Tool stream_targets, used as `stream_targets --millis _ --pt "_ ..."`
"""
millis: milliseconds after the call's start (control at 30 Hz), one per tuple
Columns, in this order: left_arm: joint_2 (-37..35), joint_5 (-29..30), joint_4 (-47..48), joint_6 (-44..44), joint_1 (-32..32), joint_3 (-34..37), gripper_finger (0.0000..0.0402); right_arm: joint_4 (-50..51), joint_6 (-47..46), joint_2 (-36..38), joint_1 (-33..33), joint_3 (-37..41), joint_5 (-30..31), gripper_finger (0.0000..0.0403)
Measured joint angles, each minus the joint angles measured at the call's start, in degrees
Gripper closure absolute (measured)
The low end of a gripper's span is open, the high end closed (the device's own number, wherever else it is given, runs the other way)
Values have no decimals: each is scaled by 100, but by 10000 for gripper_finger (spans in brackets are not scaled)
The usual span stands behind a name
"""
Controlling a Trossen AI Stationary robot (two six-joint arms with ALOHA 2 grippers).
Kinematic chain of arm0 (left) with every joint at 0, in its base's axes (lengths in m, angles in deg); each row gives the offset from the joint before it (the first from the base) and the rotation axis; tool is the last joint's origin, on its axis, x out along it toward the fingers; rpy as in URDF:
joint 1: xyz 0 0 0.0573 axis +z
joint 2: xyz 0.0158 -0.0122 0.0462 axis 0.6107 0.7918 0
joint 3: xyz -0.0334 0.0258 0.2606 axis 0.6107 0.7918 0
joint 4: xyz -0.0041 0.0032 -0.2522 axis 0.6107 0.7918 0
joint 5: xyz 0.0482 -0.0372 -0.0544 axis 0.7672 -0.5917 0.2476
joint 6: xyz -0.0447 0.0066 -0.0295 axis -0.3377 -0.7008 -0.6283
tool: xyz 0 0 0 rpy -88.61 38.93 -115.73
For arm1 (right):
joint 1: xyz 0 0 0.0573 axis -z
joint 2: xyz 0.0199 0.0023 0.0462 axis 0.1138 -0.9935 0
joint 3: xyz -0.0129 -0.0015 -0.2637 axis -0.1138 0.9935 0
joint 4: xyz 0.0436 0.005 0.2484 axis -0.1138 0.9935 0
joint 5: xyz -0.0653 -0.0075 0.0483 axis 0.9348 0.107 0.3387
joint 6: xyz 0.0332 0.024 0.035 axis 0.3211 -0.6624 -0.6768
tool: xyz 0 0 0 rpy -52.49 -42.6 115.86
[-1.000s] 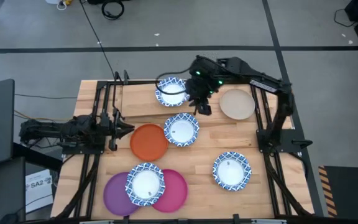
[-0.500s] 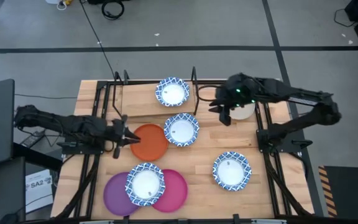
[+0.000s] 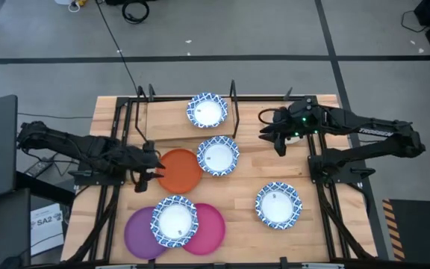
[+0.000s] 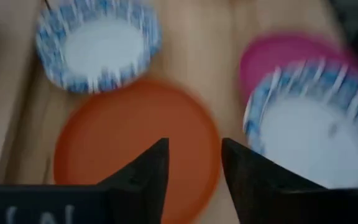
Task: Place and stack plates onto a shelf
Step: Put the orange plate on the shelf
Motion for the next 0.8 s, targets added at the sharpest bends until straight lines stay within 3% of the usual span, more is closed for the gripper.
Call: stream_targets --millis 100,500,800 --pt "262 -125 433 413 -117 7 233 -28 -86 87 0 134 139 285" --pt "1534 -151 379 527 -744 17 241 -227 -82 85 2 276 292 285" --pt "2302 209 372 530 -823 17 241 -215 -72 84 2 276 292 285"
